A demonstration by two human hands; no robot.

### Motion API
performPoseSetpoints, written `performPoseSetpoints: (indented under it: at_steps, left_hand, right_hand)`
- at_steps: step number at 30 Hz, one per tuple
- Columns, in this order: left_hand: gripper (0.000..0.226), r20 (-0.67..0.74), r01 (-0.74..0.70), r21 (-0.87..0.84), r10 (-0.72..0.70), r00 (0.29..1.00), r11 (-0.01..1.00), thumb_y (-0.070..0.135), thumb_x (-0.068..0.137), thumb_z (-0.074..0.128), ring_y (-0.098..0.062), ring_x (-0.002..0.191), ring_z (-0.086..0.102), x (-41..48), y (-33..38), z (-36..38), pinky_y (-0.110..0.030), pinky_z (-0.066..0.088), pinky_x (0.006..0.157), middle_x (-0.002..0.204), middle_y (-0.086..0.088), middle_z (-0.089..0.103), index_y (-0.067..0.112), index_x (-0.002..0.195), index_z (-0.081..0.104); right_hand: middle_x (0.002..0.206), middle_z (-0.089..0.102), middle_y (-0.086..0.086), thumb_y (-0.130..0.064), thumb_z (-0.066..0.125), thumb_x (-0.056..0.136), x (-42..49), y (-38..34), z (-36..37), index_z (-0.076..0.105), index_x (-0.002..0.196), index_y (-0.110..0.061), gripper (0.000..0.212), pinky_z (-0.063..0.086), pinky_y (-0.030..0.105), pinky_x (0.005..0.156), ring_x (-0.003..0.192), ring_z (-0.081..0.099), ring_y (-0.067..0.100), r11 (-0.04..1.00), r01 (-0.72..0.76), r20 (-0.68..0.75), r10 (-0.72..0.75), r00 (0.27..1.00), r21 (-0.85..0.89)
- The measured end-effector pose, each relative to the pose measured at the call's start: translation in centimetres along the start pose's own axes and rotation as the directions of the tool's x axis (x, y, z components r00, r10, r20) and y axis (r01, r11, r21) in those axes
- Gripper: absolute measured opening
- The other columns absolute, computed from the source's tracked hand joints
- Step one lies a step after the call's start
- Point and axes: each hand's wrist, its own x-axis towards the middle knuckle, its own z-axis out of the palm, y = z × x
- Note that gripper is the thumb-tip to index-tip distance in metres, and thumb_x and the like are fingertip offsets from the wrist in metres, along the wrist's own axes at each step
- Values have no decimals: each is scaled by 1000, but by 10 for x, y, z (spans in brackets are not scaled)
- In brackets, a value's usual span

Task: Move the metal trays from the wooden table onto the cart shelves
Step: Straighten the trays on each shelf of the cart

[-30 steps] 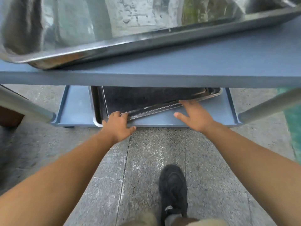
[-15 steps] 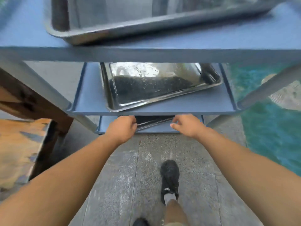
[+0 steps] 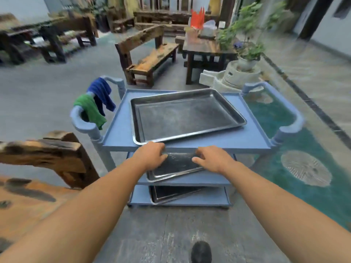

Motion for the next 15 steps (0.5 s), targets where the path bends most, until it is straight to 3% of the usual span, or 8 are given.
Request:
performPoseSetpoints:
  at_steps: [4, 7, 15]
  left_hand:
    - [48, -168, -46, 0, 46, 985, 999, 52, 91, 51, -24, 102, 63, -2, 23, -42, -41, 54, 84, 114, -1, 66, 23, 130, 51]
    - [60, -223, -77, -12, 73, 972, 997, 61, 89, 50, -21, 109, 61, -1, 30, -52, -38, 53, 86, 124, 1, 62, 27, 138, 41]
    - [63, -160, -8, 42, 15, 987, 999, 69, 86, 45, -19, 110, 57, 37, 36, -24, -39, 53, 88, 123, 2, 58, 26, 131, 49]
  right_hand:
    - [122, 64, -1, -60, 48, 89, -10, -1, -47, 55, 128, -25, 53, 49, 38, 89, 113, 58, 21, 995, -12, -170, 30, 985, 101]
    - [123, 62, -2, -61, 46, 89, -12, 10, -66, 54, 129, -25, 54, 49, 39, 89, 115, 56, 20, 996, -11, -216, 31, 976, 90]
    - [124, 54, 2, -64, 45, 88, 26, 73, -69, 53, 131, -22, 60, 43, 39, 99, 121, 45, 23, 992, 61, -164, -79, 983, -114]
